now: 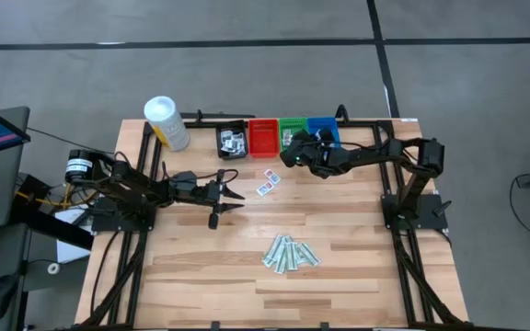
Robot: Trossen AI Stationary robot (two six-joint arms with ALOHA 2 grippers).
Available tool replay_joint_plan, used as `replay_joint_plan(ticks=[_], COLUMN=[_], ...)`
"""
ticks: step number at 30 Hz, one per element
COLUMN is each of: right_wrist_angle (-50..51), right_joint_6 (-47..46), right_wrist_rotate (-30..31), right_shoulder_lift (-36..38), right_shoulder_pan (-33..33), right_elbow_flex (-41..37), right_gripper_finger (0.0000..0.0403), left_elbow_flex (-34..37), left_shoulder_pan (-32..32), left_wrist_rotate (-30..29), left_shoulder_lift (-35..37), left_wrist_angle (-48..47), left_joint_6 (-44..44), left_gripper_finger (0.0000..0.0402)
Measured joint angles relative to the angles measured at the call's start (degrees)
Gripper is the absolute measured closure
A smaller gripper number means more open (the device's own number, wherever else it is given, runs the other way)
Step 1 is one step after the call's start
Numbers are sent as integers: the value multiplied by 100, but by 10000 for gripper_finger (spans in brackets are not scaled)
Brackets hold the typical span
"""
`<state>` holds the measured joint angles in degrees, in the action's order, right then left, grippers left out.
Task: Pick & Place First Aid Supplies
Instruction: Put the orange ointment pack into the green bin
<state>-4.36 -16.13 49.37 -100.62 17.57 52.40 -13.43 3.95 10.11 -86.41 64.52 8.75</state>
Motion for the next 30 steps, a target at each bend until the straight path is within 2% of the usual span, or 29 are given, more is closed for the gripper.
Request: replay_joint_plan(ticks=[10, 16, 22, 25, 30], right_wrist_angle=[-145, -147, -149, -149, -150], right_joint_6=[238, 410, 454, 460, 402], right_wrist_rotate=[-157, -922, -1063, -1077, -1035], right_shoulder_lift=[0, 0, 0, 0, 0], right_shoulder_pan=[164, 432, 594, 614, 613], right_elbow_flex=[-2, -4, -4, -4, -4], right_gripper_finger=[341, 341, 337, 312, 238], left_elbow_flex=[1, 2, 1, 0, 0], left_shoulder_pan=[-2, -1, 0, 0, -2], left_wrist_rotate=[0, 0, 0, 0, 0], left_shoulder_lift=[-1, 0, -1, 0, 0], left_wrist_angle=[-1, 1, 1, 1, 0], left_joint_6=[0, 0, 0, 0, 0], left_gripper_finger=[300, 300, 300, 300, 300])
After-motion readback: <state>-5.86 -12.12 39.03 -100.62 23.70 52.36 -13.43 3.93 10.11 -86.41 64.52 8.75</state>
